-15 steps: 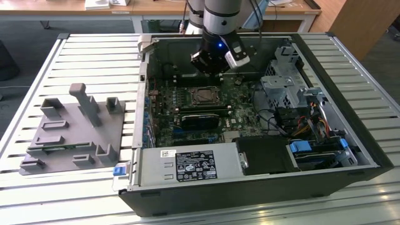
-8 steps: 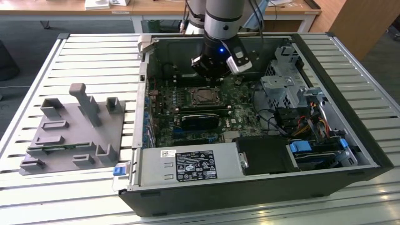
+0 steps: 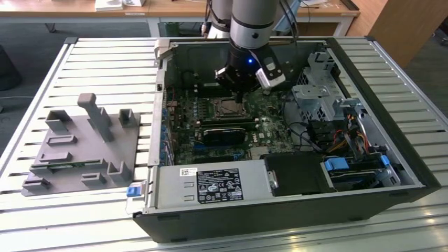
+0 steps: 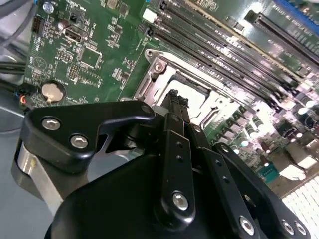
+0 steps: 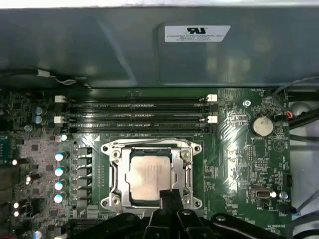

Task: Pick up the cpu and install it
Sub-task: 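Install the second cpu locking lever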

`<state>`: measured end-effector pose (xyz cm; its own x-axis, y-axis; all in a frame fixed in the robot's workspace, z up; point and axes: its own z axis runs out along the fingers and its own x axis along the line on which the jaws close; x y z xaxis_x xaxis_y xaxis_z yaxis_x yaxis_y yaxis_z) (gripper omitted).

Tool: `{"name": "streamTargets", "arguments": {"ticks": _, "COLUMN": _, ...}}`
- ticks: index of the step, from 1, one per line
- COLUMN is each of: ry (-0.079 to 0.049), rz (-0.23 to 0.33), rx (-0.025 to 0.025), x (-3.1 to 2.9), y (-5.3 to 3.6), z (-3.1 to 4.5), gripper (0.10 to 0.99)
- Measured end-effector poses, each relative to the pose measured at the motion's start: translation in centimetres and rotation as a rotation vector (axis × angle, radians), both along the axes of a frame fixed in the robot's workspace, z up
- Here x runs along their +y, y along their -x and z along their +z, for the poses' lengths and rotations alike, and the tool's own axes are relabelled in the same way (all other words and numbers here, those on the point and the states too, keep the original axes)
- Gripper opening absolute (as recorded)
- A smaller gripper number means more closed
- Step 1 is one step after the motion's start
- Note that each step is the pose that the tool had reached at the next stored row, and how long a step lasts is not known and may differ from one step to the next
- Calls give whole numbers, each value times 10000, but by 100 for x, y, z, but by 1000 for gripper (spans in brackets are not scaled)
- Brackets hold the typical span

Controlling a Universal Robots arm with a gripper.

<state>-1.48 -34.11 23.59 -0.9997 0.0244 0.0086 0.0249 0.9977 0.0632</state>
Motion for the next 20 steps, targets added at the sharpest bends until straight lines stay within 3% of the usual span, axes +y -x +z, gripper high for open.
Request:
{"name": "streamTargets", "arguments": {"ticks": 6, "ry": -1, "rz": 0, "rx": 0, "x": -8, "y": 0, "z": 173, "gripper": 106}}
{"name": "streamTargets", "arguments": {"ticks": 8, "ry": 2, "rz": 1, "rx": -2, "x": -29, "y": 0, "z": 174, "gripper": 106}}
{"name": "streamTargets", "arguments": {"ticks": 13, "ry": 22, "rz": 0, "rx": 13, "x": -161, "y": 0, "z": 170, "gripper": 106}}
{"name": "streamTargets", "arguments": {"ticks": 15, "ry": 25, "rz": 1, "rx": 50, "x": -190, "y": 0, "z": 153, "gripper": 106}}
{"name": "streamTargets", "arguments": {"ticks": 20, "ry": 28, "rz": 1, "rx": 200, "x": -199, "y": 21, "z": 90, "gripper": 106}}
